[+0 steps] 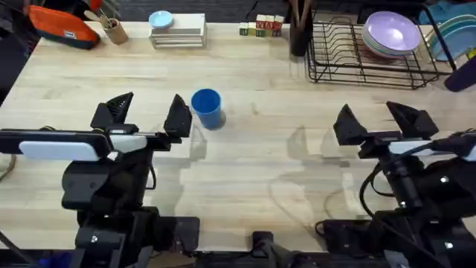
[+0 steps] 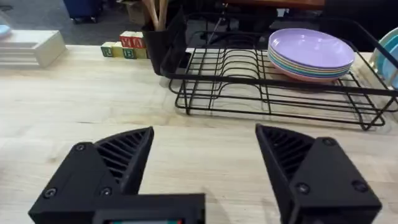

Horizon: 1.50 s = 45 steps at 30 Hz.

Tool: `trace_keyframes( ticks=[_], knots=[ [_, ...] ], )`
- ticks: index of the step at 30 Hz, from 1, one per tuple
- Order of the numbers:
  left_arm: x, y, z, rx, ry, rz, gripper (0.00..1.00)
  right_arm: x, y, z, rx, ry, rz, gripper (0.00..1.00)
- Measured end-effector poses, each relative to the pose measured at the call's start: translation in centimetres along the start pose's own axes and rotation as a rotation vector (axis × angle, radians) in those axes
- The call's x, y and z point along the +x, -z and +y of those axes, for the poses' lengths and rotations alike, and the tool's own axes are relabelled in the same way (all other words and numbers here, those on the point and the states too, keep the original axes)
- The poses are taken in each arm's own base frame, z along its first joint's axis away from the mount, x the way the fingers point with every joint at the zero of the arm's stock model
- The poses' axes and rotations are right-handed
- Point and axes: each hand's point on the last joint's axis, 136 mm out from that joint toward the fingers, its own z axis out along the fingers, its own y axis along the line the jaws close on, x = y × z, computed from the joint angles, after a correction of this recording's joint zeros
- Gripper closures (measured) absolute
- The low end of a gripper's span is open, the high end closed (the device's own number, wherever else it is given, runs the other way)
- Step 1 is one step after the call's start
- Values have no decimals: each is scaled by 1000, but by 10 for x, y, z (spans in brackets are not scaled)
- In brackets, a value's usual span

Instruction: Pick up the cup on the table and put them onto the rack.

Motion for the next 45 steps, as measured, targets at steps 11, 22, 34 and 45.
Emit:
trace_keyframes(
  ticks=[11, 22, 34, 45],
  knots=[
    [-4, 3, 0, 0, 0, 25, 8, 0, 6, 0, 0, -32, 55, 8],
    [-79, 10, 0, -10, 0, 88, 7, -82, 22, 1, 1, -42, 122, 8],
    [-127, -41, 0, -13, 0, 348, 8, -136, -32, 1, 6, -50, 418, 8],
    [-117, -70, 0, -16, 0, 546, 8, -144, -61, 9, -41, -64, 528, 8]
  ],
)
